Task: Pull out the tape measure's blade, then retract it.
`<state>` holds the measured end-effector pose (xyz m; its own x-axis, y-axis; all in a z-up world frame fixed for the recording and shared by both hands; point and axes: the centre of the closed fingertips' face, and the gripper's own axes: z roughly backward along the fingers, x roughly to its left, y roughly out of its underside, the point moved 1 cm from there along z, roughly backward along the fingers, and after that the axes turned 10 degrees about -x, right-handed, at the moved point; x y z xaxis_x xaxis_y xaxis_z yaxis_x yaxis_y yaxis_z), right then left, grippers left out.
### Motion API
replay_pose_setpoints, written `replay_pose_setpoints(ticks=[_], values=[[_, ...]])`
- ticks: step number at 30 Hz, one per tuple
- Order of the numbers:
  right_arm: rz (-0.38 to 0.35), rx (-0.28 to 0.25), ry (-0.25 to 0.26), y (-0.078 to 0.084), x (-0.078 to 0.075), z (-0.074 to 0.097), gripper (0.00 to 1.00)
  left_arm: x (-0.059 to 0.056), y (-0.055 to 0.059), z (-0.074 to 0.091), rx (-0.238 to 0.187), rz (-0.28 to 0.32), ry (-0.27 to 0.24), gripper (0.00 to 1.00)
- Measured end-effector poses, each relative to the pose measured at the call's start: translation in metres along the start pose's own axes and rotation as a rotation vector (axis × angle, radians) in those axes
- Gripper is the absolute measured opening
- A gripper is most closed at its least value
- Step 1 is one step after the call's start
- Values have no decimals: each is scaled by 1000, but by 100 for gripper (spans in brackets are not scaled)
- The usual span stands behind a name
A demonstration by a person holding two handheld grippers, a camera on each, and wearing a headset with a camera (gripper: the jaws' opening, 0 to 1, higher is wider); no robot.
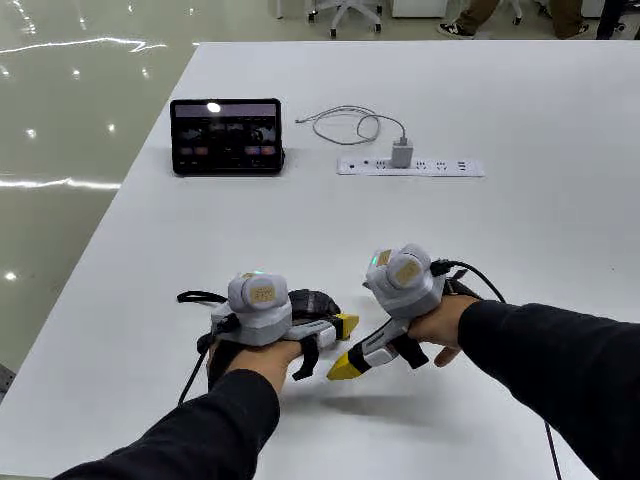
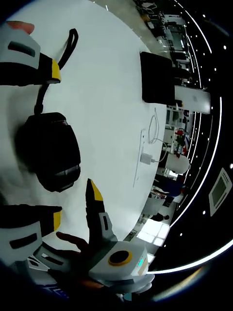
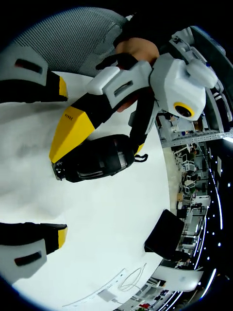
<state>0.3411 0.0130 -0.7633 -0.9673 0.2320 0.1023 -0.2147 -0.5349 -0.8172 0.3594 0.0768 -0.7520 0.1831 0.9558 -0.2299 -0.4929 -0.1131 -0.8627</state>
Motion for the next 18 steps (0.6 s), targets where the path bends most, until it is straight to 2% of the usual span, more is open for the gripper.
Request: replay_pose_setpoints(ticks=[1, 2, 4, 6, 7, 10, 14, 18], values=[[-2, -7, 5, 0, 1, 2, 100, 0, -1, 0, -3, -15, 11, 100], [-4, -12, 12, 0, 1, 5, 100, -2, 1, 1, 8, -40, 45, 100], [-17, -23, 20, 2, 2, 9, 100, 2, 1, 3, 21, -66, 61, 100], [-23, -32, 32, 3, 2, 12, 100, 2, -2, 4, 6, -77, 89, 100], [-25, -42, 42, 4, 1, 14, 100, 6, -2, 5, 9, -112, 97, 100], [-38, -54, 69, 6, -1, 21, 100, 8, -2, 8, 25, -135, 117, 100], [-48, -90, 123, 5, -7, 33, 100, 3, -5, 15, 14, -182, 192, 100], [-65, -115, 150, 7, -11, 44, 100, 6, -7, 20, -3, -172, 213, 100]])
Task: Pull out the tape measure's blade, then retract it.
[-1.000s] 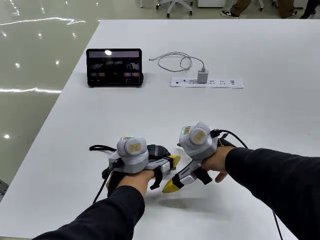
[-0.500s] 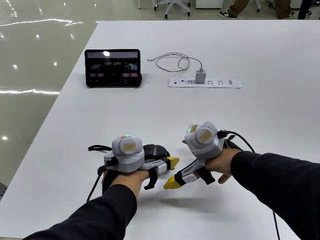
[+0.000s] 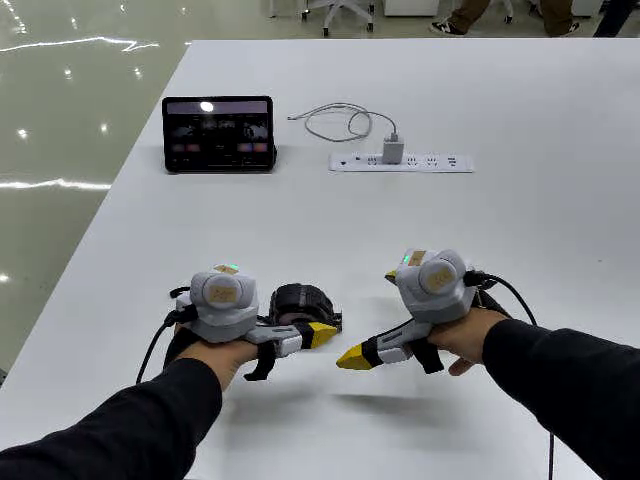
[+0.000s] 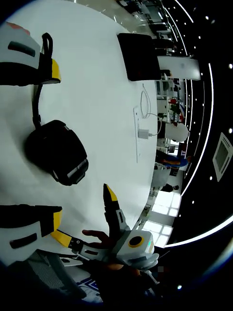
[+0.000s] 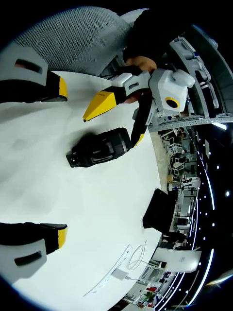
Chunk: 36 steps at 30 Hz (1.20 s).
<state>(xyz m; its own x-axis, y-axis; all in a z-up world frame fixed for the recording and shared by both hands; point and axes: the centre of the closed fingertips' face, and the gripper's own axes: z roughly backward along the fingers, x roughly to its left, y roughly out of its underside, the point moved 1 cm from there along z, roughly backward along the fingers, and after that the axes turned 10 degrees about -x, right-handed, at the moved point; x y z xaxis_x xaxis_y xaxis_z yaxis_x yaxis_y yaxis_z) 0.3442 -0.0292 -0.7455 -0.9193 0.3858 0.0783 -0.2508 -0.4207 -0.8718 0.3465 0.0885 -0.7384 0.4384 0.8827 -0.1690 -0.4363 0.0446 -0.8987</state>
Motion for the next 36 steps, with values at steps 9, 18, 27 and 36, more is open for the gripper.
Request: replay_pose_setpoints(ticks=[9, 18, 27, 36], values=[[-40, -28, 48, 18, -2, 33, 100, -1, 5, 17, 0, -23, 74, 100], [-64, -52, 104, 35, -8, 70, 100, 8, 13, 38, 29, -86, 130, 100], [-77, -49, 154, 54, -14, 108, 100, 13, 8, 53, 21, -80, 153, 100], [-85, -36, 195, 72, -20, 142, 100, 18, 15, 69, 32, -67, 150, 100]])
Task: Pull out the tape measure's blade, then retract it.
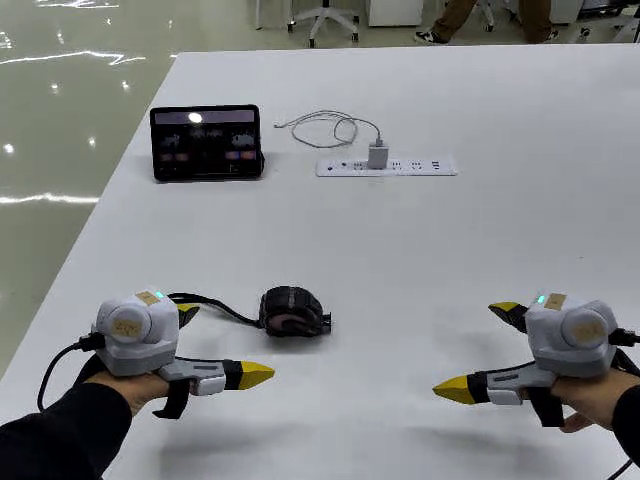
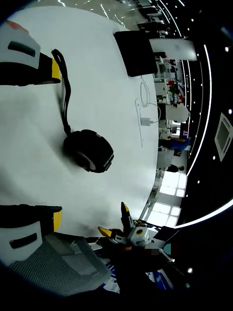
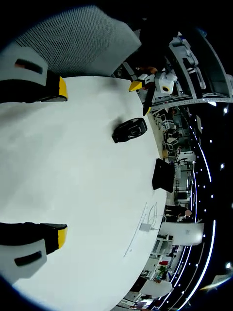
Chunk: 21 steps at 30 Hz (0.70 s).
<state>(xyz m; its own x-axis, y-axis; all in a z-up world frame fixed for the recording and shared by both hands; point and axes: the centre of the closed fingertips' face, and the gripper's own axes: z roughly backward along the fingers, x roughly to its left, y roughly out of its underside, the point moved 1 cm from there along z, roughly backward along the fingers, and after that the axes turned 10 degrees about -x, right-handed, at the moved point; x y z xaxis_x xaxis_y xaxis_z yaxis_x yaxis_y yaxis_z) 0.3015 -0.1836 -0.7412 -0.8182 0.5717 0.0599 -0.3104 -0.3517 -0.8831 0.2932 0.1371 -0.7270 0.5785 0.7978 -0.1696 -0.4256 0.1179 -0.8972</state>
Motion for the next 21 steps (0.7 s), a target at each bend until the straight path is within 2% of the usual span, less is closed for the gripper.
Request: replay_pose_setpoints(ticks=[1, 3, 5, 8, 14, 19, 21], values=[[2, 8, 3, 3, -2, 5, 100, 2, -2, 3, -11, -10, -10, 100], [1, 14, 4, 5, -6, 12, 100, 1, -3, 6, -8, -15, -13, 100], [-2, 15, 14, 5, -10, 19, 100, 7, -4, 9, -13, -20, -15, 100], [-4, 9, 21, 6, -11, 29, 100, 9, -6, 14, -10, -33, -17, 100], [2, 17, 33, 7, -9, 47, 100, 8, -5, 23, 14, -20, -16, 100], [11, 30, 32, 11, -11, 63, 100, 6, -4, 26, 24, -38, -8, 100], [3, 32, 33, 13, -12, 67, 100, 11, -3, 27, 29, -53, -24, 100]])
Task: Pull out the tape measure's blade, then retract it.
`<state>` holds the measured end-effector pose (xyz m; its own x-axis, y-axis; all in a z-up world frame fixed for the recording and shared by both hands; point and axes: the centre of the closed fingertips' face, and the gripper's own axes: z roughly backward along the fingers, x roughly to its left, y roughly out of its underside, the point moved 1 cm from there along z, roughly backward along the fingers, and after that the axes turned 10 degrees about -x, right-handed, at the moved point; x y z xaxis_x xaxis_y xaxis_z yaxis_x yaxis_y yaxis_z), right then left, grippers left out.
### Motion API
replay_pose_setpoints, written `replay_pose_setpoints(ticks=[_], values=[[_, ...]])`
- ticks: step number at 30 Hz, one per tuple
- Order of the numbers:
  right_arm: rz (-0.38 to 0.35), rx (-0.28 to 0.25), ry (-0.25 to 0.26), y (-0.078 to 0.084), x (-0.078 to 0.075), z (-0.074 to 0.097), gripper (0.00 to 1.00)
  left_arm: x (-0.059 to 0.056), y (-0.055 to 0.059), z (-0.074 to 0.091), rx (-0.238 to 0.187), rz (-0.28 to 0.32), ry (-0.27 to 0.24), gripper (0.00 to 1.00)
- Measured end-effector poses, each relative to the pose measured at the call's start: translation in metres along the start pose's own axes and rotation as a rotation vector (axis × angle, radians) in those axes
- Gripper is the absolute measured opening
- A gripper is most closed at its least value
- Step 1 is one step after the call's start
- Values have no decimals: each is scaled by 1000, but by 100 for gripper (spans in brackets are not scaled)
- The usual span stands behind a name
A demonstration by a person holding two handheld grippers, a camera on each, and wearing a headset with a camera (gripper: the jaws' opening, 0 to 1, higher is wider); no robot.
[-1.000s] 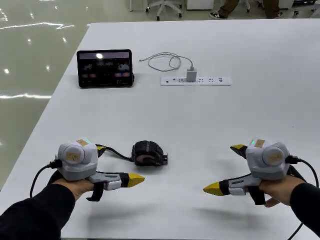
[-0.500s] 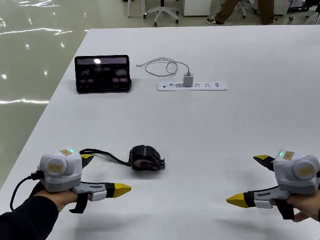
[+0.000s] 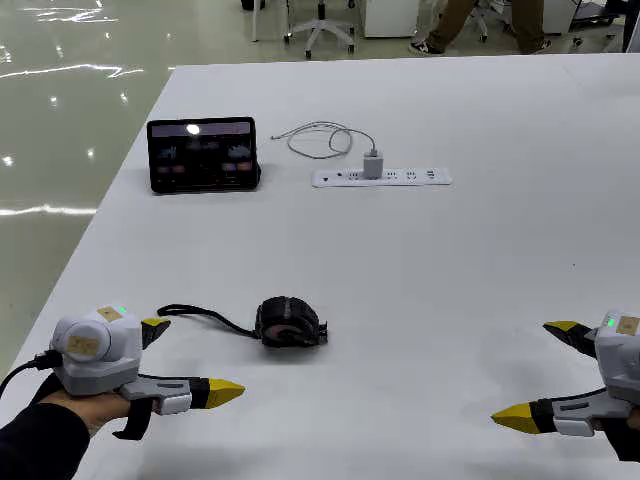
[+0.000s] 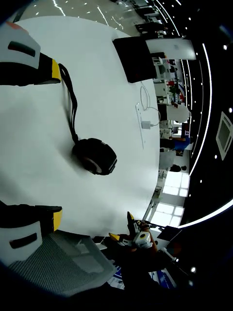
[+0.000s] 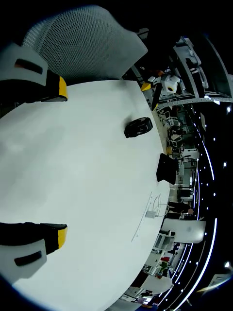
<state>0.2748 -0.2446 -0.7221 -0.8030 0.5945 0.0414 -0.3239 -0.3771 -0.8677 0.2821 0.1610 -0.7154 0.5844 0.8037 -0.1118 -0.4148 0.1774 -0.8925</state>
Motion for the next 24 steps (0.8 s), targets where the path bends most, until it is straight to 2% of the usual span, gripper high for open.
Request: replay_pose_setpoints(ticks=[2, 9, 11, 13, 15, 24], values=[[1, 1, 8, 2, -2, 3, 100, -2, 0, 1, 0, 18, 6, 100], [-7, 5, 10, 5, 0, 5, 100, 0, -2, 2, -1, 13, -4, 100], [-9, 4, 8, 6, 1, 4, 100, -4, -2, 4, 7, 30, 15, 100], [-12, 3, 4, 7, 2, 3, 100, -3, -3, 4, 2, 5, 6, 100], [-10, 5, 3, 7, 3, 3, 100, -4, -4, 4, 1, 28, 14, 100], [-13, 7, 9, 8, 1, 7, 100, -3, -4, 7, 9, 21, 14, 100]])
